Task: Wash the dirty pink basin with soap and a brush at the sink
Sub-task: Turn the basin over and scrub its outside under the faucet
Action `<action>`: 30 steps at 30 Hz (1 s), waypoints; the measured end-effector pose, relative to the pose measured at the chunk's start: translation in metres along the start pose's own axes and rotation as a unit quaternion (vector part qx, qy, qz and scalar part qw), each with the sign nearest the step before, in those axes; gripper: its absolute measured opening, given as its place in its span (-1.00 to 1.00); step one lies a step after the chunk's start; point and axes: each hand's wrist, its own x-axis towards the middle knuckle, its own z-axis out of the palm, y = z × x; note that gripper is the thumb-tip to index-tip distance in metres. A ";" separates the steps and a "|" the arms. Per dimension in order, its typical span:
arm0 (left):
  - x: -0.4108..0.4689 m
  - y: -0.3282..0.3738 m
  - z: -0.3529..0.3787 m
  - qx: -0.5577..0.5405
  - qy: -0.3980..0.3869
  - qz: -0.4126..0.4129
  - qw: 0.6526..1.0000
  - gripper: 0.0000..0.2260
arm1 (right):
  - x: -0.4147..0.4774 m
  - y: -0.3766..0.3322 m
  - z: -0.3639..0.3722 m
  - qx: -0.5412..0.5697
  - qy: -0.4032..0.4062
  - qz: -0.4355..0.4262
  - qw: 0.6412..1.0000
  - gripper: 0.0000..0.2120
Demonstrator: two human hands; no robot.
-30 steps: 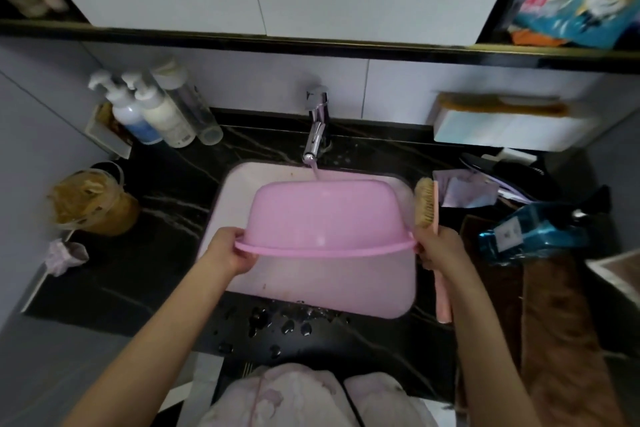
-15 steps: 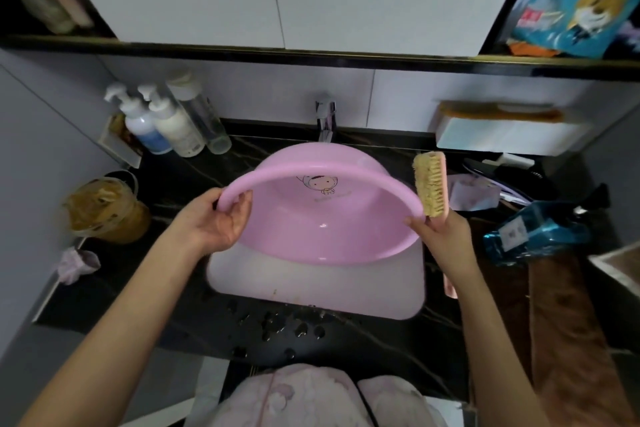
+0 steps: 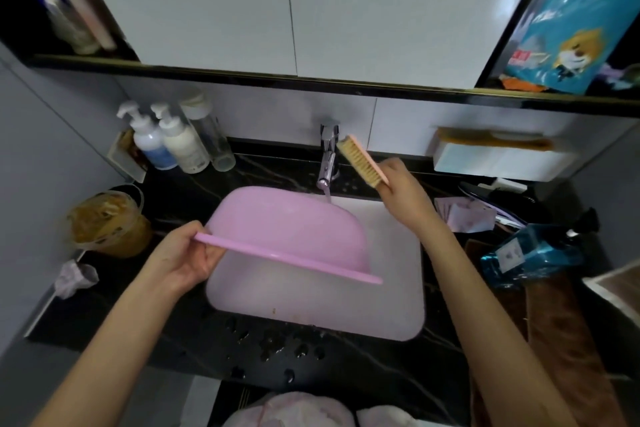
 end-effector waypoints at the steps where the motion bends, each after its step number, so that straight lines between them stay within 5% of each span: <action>1: -0.002 -0.001 0.000 0.008 -0.002 0.005 1.000 -0.73 | 0.014 -0.005 0.004 -0.024 -0.009 -0.042 0.999 -0.53; 8: -0.014 0.007 -0.014 0.103 -0.048 0.064 0.991 -0.84 | 0.064 -0.031 0.031 -0.157 -0.066 -0.050 0.984 -0.22; 13: -0.022 0.013 -0.014 0.156 -0.053 0.102 0.981 -0.82 | 0.065 -0.030 0.033 -0.149 0.015 -0.112 0.982 -0.32; 20: -0.027 0.014 -0.003 0.128 -0.050 0.159 0.978 -0.80 | 0.065 -0.028 0.034 -0.234 -0.058 -0.147 0.959 -0.24; 23: -0.028 0.016 0.001 0.143 -0.071 0.189 0.969 -0.74 | 0.056 -0.027 0.025 -0.111 -0.111 -0.077 0.985 -0.28; 26: -0.028 0.018 0.000 0.207 -0.113 0.217 0.947 -0.69 | 0.027 -0.019 0.024 0.036 -0.061 0.025 0.997 -0.45; 30: -0.027 0.015 0.000 0.292 -0.134 0.259 0.911 -0.56 | -0.006 0.007 0.007 0.013 -0.014 0.074 0.997 -0.35</action>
